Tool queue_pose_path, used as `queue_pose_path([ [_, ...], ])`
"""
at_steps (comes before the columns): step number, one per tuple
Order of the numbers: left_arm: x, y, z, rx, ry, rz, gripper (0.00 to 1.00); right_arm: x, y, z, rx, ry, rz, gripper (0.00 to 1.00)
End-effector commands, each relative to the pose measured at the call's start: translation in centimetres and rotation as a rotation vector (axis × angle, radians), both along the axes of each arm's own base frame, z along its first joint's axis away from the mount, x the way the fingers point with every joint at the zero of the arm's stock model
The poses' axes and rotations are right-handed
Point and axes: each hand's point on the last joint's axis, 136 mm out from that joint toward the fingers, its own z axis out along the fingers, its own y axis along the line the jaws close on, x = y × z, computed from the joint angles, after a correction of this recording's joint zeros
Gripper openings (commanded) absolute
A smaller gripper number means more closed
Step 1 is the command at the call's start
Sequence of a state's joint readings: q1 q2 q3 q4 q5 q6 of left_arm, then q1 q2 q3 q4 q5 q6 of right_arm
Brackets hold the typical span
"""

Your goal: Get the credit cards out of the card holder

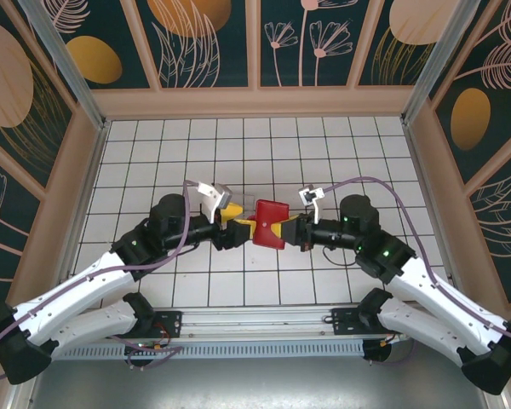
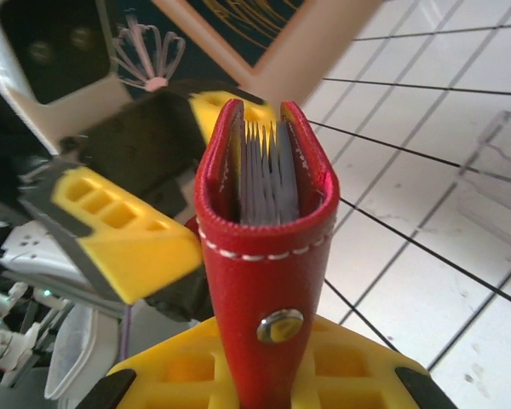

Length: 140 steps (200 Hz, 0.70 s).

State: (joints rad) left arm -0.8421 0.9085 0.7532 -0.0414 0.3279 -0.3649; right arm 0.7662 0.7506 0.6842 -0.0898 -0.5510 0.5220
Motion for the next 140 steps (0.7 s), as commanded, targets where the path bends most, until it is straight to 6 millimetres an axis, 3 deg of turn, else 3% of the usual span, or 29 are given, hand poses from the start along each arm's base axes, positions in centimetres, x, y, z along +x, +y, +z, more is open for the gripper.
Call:
queue_pose_path([
  [1,-1.5,-0.4,2.3,-0.065,-0.042,-0.093,0.62,-1.6,0.2,2.6,0.084,-0.106,0.098,0.00],
  [41,-2.4,0.1,4.4,-0.131,-0.089,-0.117,0.52,-3.9,-0.4,4.9,0.161,-0.197,0.184,0.00],
  [65,-3.7,0.3,6.4,-0.209,-0.126,-0.164,0.52,-5.0,-0.9,6.5,0.203,-0.259,0.221,0.00],
  [140,-7.7,-0.6,8.6,-0.274,-0.145,-0.426,0.51,-7.5,-1.6,9.7,0.317,-0.359,0.317,0.00],
])
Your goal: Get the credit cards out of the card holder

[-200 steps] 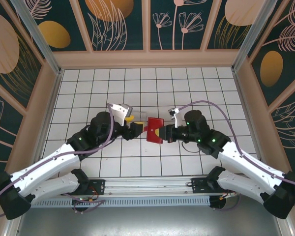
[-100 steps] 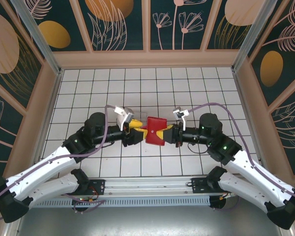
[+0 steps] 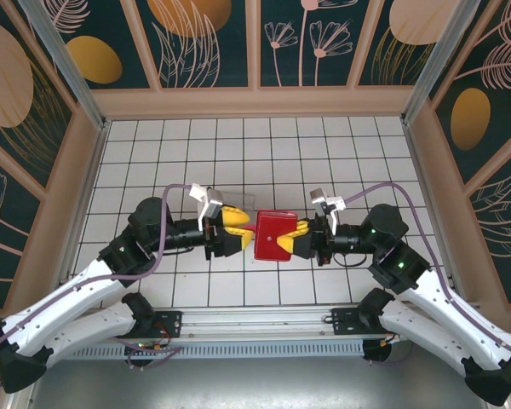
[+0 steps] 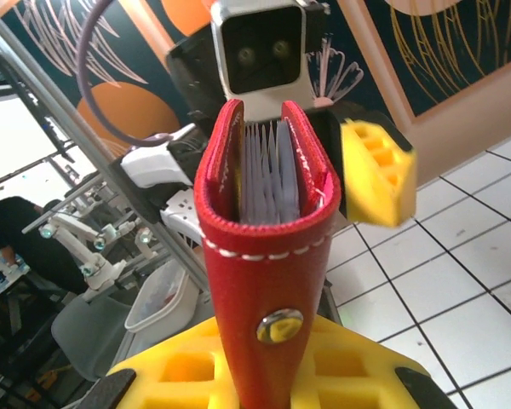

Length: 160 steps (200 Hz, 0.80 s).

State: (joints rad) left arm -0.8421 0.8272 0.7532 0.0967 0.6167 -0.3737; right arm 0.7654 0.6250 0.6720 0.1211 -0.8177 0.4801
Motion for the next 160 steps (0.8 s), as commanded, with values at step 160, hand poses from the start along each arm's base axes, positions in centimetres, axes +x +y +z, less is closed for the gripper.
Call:
queue_pose_path([
  [160,-4.1,-0.9,5.1,-0.144,-0.102,-0.305,0.52,-3.7,-0.8,3.2,0.145,-0.137,0.129,0.00],
])
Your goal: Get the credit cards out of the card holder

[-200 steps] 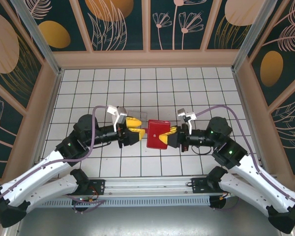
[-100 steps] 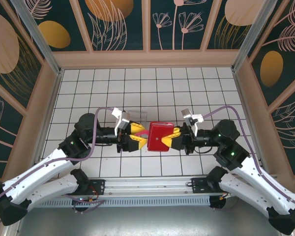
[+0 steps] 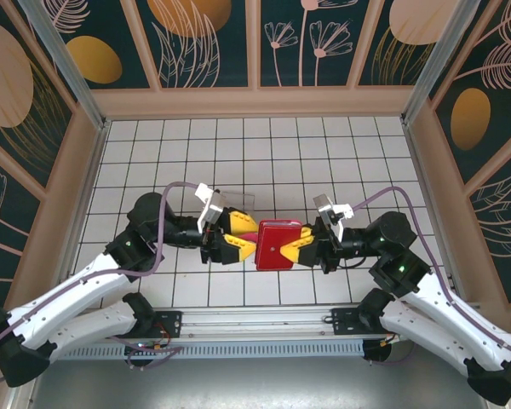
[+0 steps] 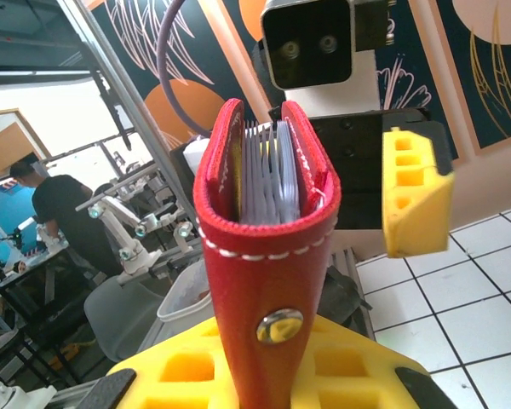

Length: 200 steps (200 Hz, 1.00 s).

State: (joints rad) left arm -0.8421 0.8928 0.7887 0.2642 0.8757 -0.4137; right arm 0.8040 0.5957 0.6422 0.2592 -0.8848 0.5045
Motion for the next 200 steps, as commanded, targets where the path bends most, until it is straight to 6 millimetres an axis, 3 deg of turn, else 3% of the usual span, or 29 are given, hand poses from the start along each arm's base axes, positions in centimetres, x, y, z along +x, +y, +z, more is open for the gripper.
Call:
queue_pose_path([
  [1,-0.5,0.1,2.0,-0.049,-0.047,-0.044,0.52,-1.0,-0.4,1.5,0.058,-0.055,0.023,0.00],
  [37,-0.7,-0.2,1.8,-0.036,-0.048,-0.073,0.53,-1.1,-0.3,1.4,0.057,-0.054,0.027,0.00],
  [102,-0.7,-0.2,1.7,-0.033,-0.060,-0.075,0.33,-2.1,-0.5,1.8,0.086,-0.091,0.066,0.00],
  [200,-0.8,-0.3,1.9,-0.029,-0.065,-0.089,0.24,-3.6,-0.5,2.3,0.108,-0.139,0.123,0.00],
])
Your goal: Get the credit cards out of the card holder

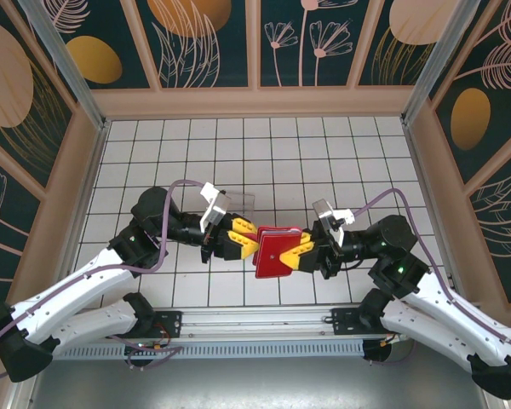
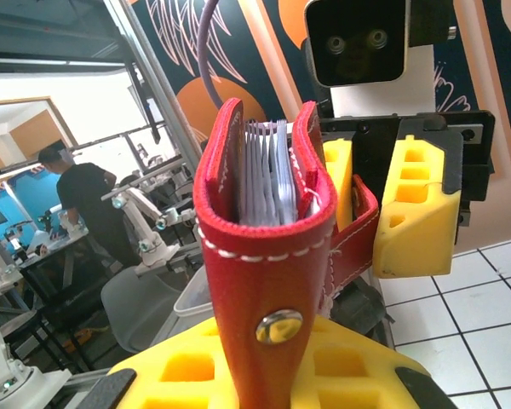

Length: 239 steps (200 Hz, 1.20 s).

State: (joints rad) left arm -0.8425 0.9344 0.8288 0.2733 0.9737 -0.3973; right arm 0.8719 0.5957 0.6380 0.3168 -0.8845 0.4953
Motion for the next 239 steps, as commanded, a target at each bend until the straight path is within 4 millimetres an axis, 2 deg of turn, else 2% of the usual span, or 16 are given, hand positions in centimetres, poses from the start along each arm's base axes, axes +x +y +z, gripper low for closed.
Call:
queue_pose_path([
  [1,0.3,0.0,1.2,-0.027,-0.037,0.008,0.24,-1.8,-0.6,1.4,0.069,-0.094,0.055,0.00],
  [55,-0.5,0.0,1.1,-0.019,-0.039,-0.054,0.27,0.2,0.1,1.0,0.040,-0.075,-0.049,0.00],
  [84,-0.7,-0.3,0.8,-0.005,-0.035,-0.087,0.24,0.5,0.3,0.9,0.031,-0.062,-0.060,0.00],
  [113,-0.8,-0.3,0.4,0.008,-0.039,-0.097,0.16,0.9,0.5,0.6,0.019,-0.050,-0.078,0.00],
  [123,-0.6,-0.3,0.4,0.011,-0.047,-0.083,0.09,1.1,0.5,0.5,0.013,-0.047,-0.094,0.00],
  [136,0.2,-0.6,0.1,0.030,-0.045,-0.029,0.00,2.0,0.5,0.0,-0.006,-0.037,-0.144,0.00],
  [141,0.7,-0.7,-0.2,0.043,-0.040,-0.001,0.00,2.5,0.5,-0.2,-0.017,-0.029,-0.175,0.00],
  [170,3.9,-1.0,-2.7,0.142,0.011,0.193,0.00,6.6,-0.1,-3.0,-0.131,0.054,-0.423,0.40],
  [181,5.3,-1.0,-4.0,0.192,0.040,0.275,0.00,8.0,-0.6,-4.3,-0.167,0.086,-0.509,0.50],
  [206,7.4,-0.5,-7.5,0.306,0.125,0.406,0.00,9.6,-1.3,-6.7,-0.208,0.151,-0.608,0.64],
  [239,8.4,0.0,-11.0,0.396,0.252,0.484,0.00,11.8,-2.0,-10.7,-0.277,0.286,-0.736,0.68],
])
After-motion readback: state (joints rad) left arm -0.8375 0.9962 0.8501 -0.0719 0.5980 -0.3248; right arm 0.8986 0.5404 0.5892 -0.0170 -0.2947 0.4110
